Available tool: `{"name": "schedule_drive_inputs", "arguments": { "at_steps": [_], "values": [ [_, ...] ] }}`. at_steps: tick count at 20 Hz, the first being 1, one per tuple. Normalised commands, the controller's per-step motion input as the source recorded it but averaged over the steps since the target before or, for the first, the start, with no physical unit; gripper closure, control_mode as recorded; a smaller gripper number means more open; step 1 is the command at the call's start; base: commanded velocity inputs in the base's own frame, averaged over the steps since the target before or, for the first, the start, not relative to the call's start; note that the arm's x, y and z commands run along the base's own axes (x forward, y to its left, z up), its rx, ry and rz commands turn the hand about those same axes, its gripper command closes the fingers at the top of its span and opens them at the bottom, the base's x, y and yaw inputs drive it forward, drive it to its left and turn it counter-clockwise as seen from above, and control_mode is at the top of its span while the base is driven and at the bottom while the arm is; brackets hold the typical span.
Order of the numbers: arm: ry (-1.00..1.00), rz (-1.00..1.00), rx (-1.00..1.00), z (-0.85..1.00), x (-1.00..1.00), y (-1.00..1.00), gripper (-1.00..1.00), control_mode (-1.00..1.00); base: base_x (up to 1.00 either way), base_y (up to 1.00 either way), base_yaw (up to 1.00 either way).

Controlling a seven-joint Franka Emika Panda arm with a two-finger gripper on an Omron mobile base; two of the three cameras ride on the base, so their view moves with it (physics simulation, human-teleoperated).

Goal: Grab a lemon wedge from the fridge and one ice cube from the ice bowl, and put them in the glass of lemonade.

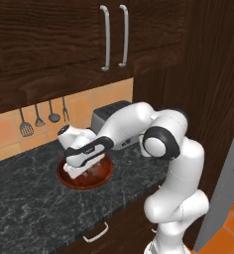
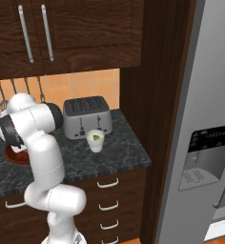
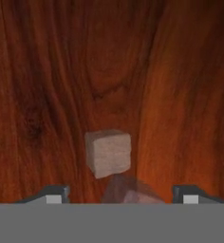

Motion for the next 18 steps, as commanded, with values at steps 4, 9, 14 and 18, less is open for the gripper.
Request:
{"name": "schedule_drive_inputs", "arguments": {
  "at_steps": [4,9,14,18],
  "values": [
    [0.04,-0.10,0.00,-0.05,-0.29,-0.30,-1.00,-1.00,0.00,0.00,0.00],
    [0.04,-0.09,0.00,-0.09,-0.35,-0.25,-1.00,-1.00,0.00,0.00,0.00],
    [0.03,-0.07,0.00,-0.14,-0.03,-0.17,-1.00,-1.00,0.00,0.00,0.00],
    [0.03,-0.05,0.00,-0.28,-0.16,-0.02,1.00,-1.00,0.00,0.00,0.00]
  ]
}}
